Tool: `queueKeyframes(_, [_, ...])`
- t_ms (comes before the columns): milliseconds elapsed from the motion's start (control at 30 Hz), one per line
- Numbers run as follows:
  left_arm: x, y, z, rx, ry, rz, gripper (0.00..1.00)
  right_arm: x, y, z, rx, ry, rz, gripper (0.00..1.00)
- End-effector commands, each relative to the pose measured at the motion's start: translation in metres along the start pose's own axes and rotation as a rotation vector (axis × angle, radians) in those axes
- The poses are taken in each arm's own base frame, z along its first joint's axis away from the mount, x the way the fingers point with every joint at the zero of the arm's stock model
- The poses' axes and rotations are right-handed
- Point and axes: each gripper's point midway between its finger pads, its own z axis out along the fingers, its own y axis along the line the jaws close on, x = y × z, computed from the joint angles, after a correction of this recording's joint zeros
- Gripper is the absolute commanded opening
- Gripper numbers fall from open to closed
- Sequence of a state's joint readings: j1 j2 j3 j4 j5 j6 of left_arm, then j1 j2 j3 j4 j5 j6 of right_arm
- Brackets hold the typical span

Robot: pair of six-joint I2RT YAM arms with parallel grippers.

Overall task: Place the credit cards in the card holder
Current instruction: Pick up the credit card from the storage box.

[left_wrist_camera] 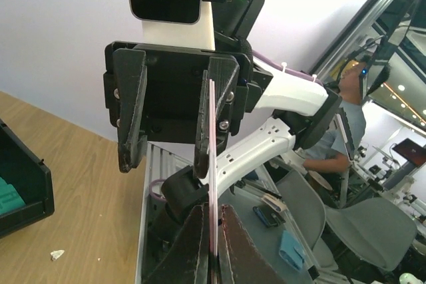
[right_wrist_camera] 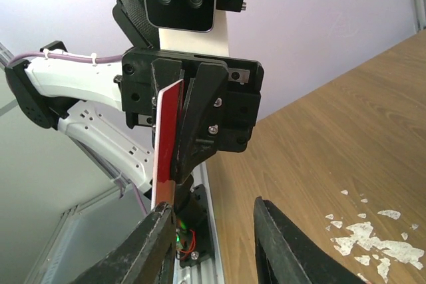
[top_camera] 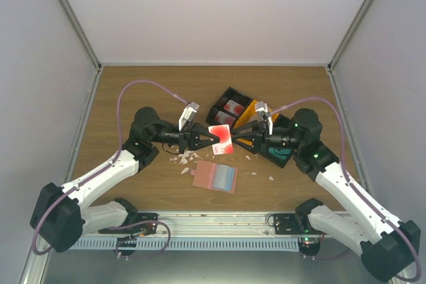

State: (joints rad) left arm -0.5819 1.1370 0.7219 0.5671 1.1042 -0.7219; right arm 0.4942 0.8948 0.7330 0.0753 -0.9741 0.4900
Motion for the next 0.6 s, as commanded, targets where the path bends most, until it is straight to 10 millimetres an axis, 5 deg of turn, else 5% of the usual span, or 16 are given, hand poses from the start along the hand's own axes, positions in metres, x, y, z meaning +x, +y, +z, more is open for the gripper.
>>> queueKeyframes(0, [-0.013,-0.013,0.002,0.042,-0.013,0.097,0.0,-0.01,0.008,0.002,-0.033,-0.013,-0.029,0.32])
queueKeyframes(100, [-0.013,-0.009,0.002,0.032,-0.011,0.097,0.0,-0.012,0.009,0.001,-0.03,-0.027,-0.039,0.34])
queueKeyframes(300, [-0.011,0.0,0.003,-0.006,-0.007,0.095,0.0,-0.022,0.006,-0.01,0.079,-0.096,-0.097,0.6])
queueKeyframes(567, [-0.005,0.0,0.006,0.011,0.008,0.094,0.0,-0.013,0.005,-0.003,0.031,-0.052,-0.071,0.47])
